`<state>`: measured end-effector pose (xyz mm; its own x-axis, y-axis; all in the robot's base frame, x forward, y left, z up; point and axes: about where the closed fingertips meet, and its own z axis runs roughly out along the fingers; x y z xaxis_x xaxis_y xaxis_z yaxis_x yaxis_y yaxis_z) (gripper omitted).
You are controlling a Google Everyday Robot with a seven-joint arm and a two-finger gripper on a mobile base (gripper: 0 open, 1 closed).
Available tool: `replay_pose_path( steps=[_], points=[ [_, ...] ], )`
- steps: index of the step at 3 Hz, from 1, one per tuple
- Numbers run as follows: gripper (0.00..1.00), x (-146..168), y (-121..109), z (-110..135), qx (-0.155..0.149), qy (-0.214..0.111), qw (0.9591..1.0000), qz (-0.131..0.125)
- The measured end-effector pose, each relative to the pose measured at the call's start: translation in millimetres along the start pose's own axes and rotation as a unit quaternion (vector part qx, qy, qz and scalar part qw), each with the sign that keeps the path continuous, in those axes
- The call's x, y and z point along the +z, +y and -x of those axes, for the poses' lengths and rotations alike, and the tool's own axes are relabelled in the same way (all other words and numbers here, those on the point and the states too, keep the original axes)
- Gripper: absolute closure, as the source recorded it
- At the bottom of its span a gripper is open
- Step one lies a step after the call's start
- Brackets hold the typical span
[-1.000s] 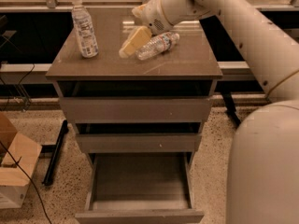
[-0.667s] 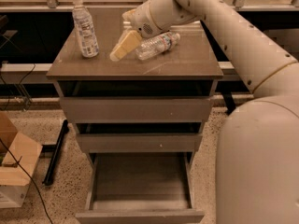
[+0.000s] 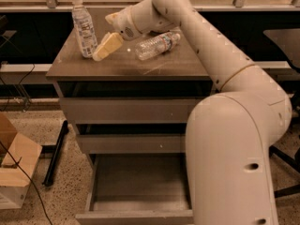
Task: Place blue plastic bottle into bottom drawer
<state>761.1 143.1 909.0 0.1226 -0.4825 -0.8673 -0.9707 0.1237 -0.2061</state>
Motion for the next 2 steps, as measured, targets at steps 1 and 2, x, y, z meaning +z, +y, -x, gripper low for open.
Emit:
replay_pose_path(
  steps=[1,2],
  points=[
    [0.00,25.4,-11.5,6.3,-0.001,-0.020,0.9998,0.003],
    [0.00,47.0,-22.1,13.3,-0.006,-0.038,0.9992,0.007]
  ],
)
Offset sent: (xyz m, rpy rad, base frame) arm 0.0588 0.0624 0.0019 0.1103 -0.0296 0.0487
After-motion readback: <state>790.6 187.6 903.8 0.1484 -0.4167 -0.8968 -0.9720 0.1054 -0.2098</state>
